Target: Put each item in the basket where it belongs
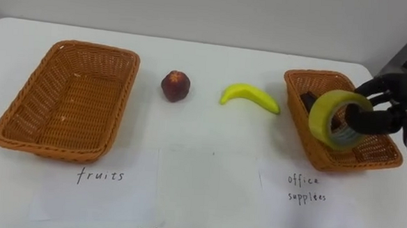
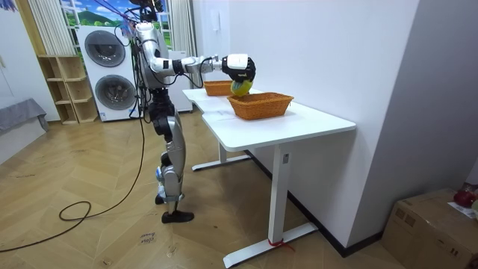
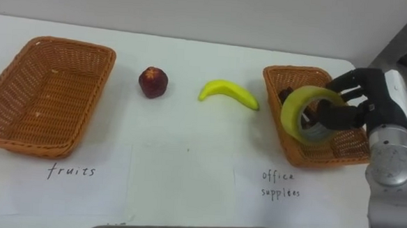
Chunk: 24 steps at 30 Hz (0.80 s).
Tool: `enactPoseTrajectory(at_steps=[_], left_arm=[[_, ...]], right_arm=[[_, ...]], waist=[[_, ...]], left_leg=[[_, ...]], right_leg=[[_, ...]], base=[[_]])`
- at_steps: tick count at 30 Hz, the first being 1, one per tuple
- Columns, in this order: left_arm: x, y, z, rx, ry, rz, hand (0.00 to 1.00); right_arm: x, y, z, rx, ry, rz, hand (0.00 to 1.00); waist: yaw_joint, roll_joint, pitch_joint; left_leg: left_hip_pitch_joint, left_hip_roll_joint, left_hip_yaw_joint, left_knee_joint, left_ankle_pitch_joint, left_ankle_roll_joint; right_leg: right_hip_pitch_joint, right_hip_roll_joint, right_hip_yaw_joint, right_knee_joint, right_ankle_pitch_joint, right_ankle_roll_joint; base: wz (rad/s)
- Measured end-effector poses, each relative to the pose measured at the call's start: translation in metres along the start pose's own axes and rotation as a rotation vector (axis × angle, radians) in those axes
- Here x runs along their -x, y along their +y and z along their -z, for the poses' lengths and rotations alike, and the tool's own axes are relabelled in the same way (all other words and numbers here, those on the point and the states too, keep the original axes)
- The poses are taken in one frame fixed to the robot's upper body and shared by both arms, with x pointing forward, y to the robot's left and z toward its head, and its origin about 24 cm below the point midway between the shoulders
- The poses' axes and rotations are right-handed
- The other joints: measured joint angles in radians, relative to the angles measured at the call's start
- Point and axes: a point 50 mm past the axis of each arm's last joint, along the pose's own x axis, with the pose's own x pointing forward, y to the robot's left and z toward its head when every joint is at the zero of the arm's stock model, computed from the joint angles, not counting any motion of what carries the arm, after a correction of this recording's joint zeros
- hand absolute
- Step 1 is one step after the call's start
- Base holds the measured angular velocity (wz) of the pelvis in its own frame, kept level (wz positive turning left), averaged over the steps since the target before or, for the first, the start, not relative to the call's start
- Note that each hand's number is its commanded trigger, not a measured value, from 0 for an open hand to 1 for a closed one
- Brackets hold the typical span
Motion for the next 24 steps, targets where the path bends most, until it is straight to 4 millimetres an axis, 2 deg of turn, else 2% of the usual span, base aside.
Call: enactPoseTrajectory(at_steps=[3, 4, 5, 6, 7, 11, 15, 16, 21, 24], left_arm=[[0.000, 0.000, 0.001, 0.000, 0.002, -0.001, 0.00], [0.000, 0.000, 0.001, -0.001, 0.003, -0.001, 0.00], [0.000, 0.000, 0.001, 0.000, 0.003, -0.001, 0.00], [0.000, 0.000, 0.001, 0.000, 0.003, -0.001, 0.00], [0.000, 0.000, 0.001, 0.000, 0.002, -0.001, 0.00], [0.000, 0.001, 0.000, 0.002, -0.002, -0.003, 0.00], [0.000, 0.001, 0.000, 0.003, -0.003, -0.005, 0.00], [0.000, 0.001, 0.000, 0.003, -0.002, -0.005, 0.00], [0.001, 0.001, 0.000, 0.004, -0.006, -0.006, 0.00], [0.001, 0.001, -0.001, 0.006, -0.012, -0.004, 0.00]], right_arm=[[0.000, 0.000, 0.001, 0.000, 0.003, 0.003, 1.00], [0.000, 0.000, 0.002, 0.002, 0.010, 0.005, 0.90], [0.000, 0.000, 0.003, 0.002, 0.013, 0.006, 0.47], [0.000, 0.001, 0.005, 0.002, 0.021, 0.006, 0.14], [0.000, 0.001, 0.007, 0.003, 0.030, 0.007, 0.00], [0.004, 0.003, 0.016, 0.015, 0.059, 0.000, 0.00], [0.006, 0.011, 0.032, 0.022, 0.129, -0.033, 0.00], [0.007, 0.011, 0.035, 0.023, 0.144, -0.034, 0.00], [0.007, 0.011, 0.035, 0.027, 0.145, -0.033, 0.00], [0.007, 0.011, 0.035, 0.046, 0.145, -0.037, 0.00]], waist=[[0.001, 0.000, -0.0003], [0.000, -0.001, -0.0006], [0.001, -0.002, -0.0008], [0.001, -0.002, -0.0009], [0.002, -0.002, -0.0009], [0.003, -0.001, -0.0007], [0.005, 0.000, -0.0009], [0.004, 0.003, 0.0011], [0.002, 0.018, -0.0035], [0.003, 0.018, -0.0042]], left_leg=[[0.000, 0.000, -0.001, 0.000, 0.000, 0.000], [0.000, 0.000, -0.001, 0.000, 0.000, 0.000], [0.000, 0.000, -0.001, 0.000, 0.000, 0.000], [0.000, 0.000, -0.001, 0.000, 0.000, 0.000], [0.000, 0.000, -0.001, 0.000, 0.000, 0.000], [0.000, 0.000, -0.002, -0.001, 0.000, 0.000], [0.001, 0.000, 0.001, -0.001, 0.000, 0.000], [0.001, -0.001, 0.001, -0.001, 0.000, 0.000], [0.000, -0.001, 0.003, -0.002, 0.000, 0.000], [0.000, -0.001, 0.004, 0.000, 0.000, 0.000]], right_leg=[[0.000, 0.000, 0.000, 0.000, 0.000, 0.000], [0.000, 0.000, 0.000, 0.000, 0.000, 0.000], [0.000, 0.000, 0.000, 0.000, 0.000, 0.000], [0.000, 0.000, 0.000, 0.000, 0.000, 0.000], [0.000, 0.000, 0.001, -0.001, 0.000, 0.000], [0.000, 0.001, 0.001, -0.001, 0.000, 0.000], [0.000, 0.000, 0.003, -0.001, 0.000, 0.000], [-0.001, 0.000, 0.003, -0.001, 0.000, 0.000], [-0.003, 0.001, 0.002, 0.000, 0.000, 0.000], [-0.002, 0.000, 0.002, 0.000, 0.000, 0.000]], base=[[0.00], [0.00], [0.00], [0.00], [0.00], [0.00], [0.00], [0.00], [0.00], [0.00]])
